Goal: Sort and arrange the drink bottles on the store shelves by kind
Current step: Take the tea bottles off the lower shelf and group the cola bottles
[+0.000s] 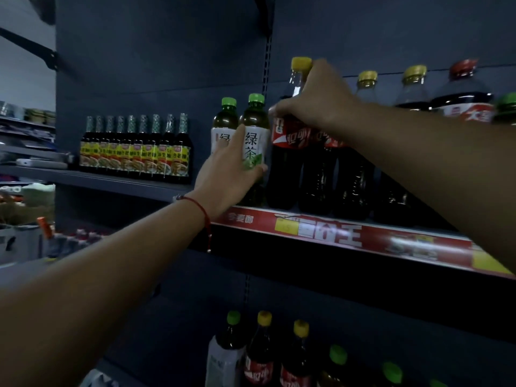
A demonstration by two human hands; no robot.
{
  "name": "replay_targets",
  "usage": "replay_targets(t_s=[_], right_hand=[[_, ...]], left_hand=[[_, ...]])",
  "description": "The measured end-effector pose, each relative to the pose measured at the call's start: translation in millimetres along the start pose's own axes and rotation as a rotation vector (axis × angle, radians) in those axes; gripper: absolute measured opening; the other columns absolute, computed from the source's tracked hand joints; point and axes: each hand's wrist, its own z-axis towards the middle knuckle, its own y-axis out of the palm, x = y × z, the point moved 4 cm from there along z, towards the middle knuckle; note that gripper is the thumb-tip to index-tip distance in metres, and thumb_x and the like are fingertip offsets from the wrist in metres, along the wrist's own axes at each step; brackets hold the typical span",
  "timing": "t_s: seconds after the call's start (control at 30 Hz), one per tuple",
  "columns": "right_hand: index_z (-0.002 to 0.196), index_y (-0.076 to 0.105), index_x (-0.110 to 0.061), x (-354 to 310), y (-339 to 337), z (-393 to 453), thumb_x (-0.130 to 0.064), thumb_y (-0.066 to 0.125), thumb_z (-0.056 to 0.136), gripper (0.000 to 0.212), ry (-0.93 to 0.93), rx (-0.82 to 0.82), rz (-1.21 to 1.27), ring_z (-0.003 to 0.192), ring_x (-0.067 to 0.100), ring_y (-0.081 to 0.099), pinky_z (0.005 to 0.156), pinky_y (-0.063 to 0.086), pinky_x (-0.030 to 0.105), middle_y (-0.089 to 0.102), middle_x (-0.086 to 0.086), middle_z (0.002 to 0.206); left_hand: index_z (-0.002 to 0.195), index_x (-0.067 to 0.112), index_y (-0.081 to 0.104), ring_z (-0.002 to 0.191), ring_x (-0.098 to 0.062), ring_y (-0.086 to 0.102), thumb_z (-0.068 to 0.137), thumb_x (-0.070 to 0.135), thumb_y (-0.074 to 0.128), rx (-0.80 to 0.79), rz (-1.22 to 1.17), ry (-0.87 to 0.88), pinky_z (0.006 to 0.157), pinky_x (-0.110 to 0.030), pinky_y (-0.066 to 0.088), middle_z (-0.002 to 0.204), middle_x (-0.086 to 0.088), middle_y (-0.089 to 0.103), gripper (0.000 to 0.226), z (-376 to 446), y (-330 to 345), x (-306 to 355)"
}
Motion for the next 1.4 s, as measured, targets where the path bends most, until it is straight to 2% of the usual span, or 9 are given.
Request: replay_targets(t_s=[0.17, 0.3, 0.53, 0.77, 0.93, 1.07, 1.17, 1.27, 1.4], right_hand=[[0.109, 0.035, -0.023, -16.8, -46.8, -74.1, -0.044, 0.080, 0.072, 0.062, -0.210, 0.172, 0.122, 0.085, 0.005, 0.051, 0.064, 0.040, 0.014, 0.050, -0.005, 0.105], [0.116, 0.040, -0.025, -31.6, -88.5, -134.2, -0.044, 0.081, 0.072, 0.063, -0.105, 0.163, 0.322, 0.091, -0.002, 0.057, 0.074, 0.049, 0.017, 0.052, -0.016, 0.103], [0.121, 0.044, -0.036, -32.9, -116.4, -242.1, -0.036, 0.086, 0.068, 0.067, 0.103, 0.001, 0.550, 0.098, -0.003, 0.063, 0.081, 0.057, 0.022, 0.061, -0.016, 0.112], [0.118, 0.046, -0.047, -16.3, -116.1, -333.9, -0.029, 0.083, 0.074, 0.060, 0.232, -0.107, 0.662, 0.060, -0.006, 0.053, 0.053, 0.043, 0.008, 0.058, -0.022, 0.088], [0.135, 0.035, -0.050, 13.7, -101.8, -391.7, -0.045, 0.075, 0.078, 0.070, 0.287, -0.260, 0.560, 0.070, 0.000, 0.060, 0.061, 0.051, 0.018, 0.047, -0.038, 0.123], [0.138, 0.039, -0.048, 57.6, -65.1, -451.2, -0.052, 0.074, 0.071, 0.075, 0.456, -0.467, 0.636, 0.108, -0.009, 0.058, 0.082, 0.054, 0.015, 0.054, -0.031, 0.124], [0.127, 0.040, -0.053, 77.8, -28.3, -498.5, -0.026, 0.079, 0.078, 0.068, 0.536, -0.670, 0.739, 0.111, -0.014, 0.056, 0.086, 0.048, 0.009, 0.058, -0.041, 0.115], [0.134, 0.043, -0.048, 115.8, 15.1, -540.8, -0.017, 0.083, 0.078, 0.076, 0.651, -0.656, 0.704, 0.114, -0.003, 0.060, 0.094, 0.051, 0.021, 0.063, -0.029, 0.121], [0.127, 0.050, -0.048, 163.1, 63.4, -576.0, -0.006, 0.081, 0.076, 0.073, 0.781, -0.557, 0.630, 0.110, 0.002, 0.063, 0.091, 0.054, 0.026, 0.066, -0.019, 0.117]], left_hand=[[0.155, 0.035, 0.011, 0.138, -0.007, 0.029, 0.085, 0.051, 0.068, -0.054, -0.262, 0.113, 0.113, -0.033, 0.031, 0.157, 0.004, 0.028, 0.092, -57.9, -16.0, 44.8], [0.145, 0.049, 0.022, 0.127, 0.015, 0.037, 0.081, 0.050, 0.074, -0.166, -0.587, 0.094, 0.103, -0.017, 0.030, 0.144, 0.026, 0.040, 0.082, -111.9, -31.3, 88.8], [0.122, 0.044, 0.047, 0.106, 0.007, 0.060, 0.075, 0.028, 0.084, -0.229, -0.811, -0.051, 0.086, -0.013, 0.049, 0.112, 0.027, 0.063, 0.061, -228.5, -35.5, 124.8], [0.125, 0.041, 0.041, 0.103, 0.004, 0.062, 0.067, 0.040, 0.081, -0.292, -0.929, -0.201, 0.077, -0.013, 0.052, 0.112, 0.027, 0.061, 0.070, -324.2, -15.5, 136.4], [0.136, 0.041, 0.035, 0.116, 0.000, 0.060, 0.085, 0.037, 0.067, -0.439, -1.046, -0.258, 0.088, -0.016, 0.051, 0.122, 0.026, 0.060, 0.060, -379.7, 1.6, 147.4], [0.136, 0.047, 0.039, 0.113, 0.001, 0.062, 0.073, 0.055, 0.064, -0.555, -1.190, -0.560, 0.083, -0.019, 0.055, 0.125, 0.022, 0.062, 0.068, -419.9, 28.6, 137.7], [0.123, 0.046, 0.055, 0.099, -0.012, 0.072, 0.060, 0.053, 0.072, -0.577, -1.370, -0.919, 0.071, -0.027, 0.058, 0.114, 0.007, 0.073, 0.066, -449.3, 64.4, 119.7], [0.126, 0.027, 0.062, 0.080, -0.015, 0.075, 0.061, 0.042, 0.070, -0.476, -1.444, -1.171, 0.059, -0.029, 0.058, 0.092, -0.001, 0.078, 0.067, -470.4, 120.6, 92.6], [0.105, 0.018, 0.075, 0.078, -0.020, 0.075, 0.042, 0.068, 0.075, -0.443, -1.323, -1.287, 0.073, -0.036, 0.054, 0.087, -0.004, 0.078, 0.080, -468.9, 175.0, 49.3]])
